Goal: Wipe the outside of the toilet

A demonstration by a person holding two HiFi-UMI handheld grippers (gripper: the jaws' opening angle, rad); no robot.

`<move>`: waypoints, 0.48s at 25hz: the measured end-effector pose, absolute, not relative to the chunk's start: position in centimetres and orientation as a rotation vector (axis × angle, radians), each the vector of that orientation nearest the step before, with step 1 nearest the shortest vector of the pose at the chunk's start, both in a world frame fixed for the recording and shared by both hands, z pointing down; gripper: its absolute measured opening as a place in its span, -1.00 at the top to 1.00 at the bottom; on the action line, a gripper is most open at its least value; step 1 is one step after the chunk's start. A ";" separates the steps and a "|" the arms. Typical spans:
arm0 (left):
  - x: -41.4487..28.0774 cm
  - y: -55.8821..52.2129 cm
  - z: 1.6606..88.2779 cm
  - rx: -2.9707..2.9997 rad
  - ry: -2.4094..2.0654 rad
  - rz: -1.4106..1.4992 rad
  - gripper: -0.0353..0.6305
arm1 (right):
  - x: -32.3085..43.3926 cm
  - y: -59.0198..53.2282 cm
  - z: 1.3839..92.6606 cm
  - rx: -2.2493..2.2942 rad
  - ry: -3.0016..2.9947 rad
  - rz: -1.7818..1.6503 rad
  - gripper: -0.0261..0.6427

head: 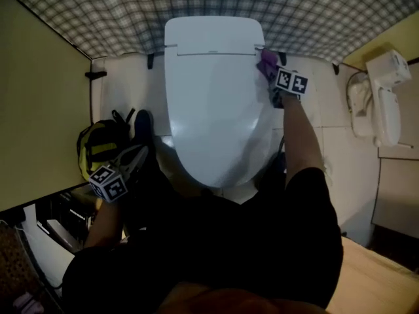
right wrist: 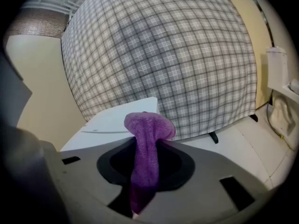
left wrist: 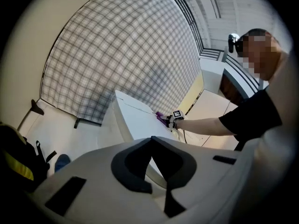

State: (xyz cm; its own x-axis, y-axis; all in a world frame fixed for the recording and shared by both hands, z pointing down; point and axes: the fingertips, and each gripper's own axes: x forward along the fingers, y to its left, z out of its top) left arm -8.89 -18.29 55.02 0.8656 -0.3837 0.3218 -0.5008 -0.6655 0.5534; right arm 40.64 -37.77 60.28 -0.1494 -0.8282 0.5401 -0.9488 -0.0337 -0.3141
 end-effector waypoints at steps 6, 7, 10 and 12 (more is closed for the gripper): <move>-9.0 -22.0 53.7 2.327 -0.693 0.156 0.88 | 43.0 -47.7 59.2 1.943 -2.058 0.953 0.60; -9.0 -22.8 53.6 2.315 -0.700 0.142 0.88 | 43.4 -49.2 58.9 1.940 -2.078 0.964 0.60; -8.7 -24.7 53.4 2.286 -0.713 0.121 0.88 | 44.2 -53.9 58.3 1.937 -2.094 0.955 0.60; -8.2 -25.8 53.3 2.262 -0.724 0.112 0.88 | 44.5 -56.9 58.1 1.932 -2.088 0.942 0.60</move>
State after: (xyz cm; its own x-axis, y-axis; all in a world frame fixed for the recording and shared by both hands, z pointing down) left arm -8.25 -25.81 53.33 0.8366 -0.4663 0.2875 -0.5312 -0.5625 0.6336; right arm 44.54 -56.86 58.07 -0.1628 -0.8483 0.5039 -0.9392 -0.0233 -0.3426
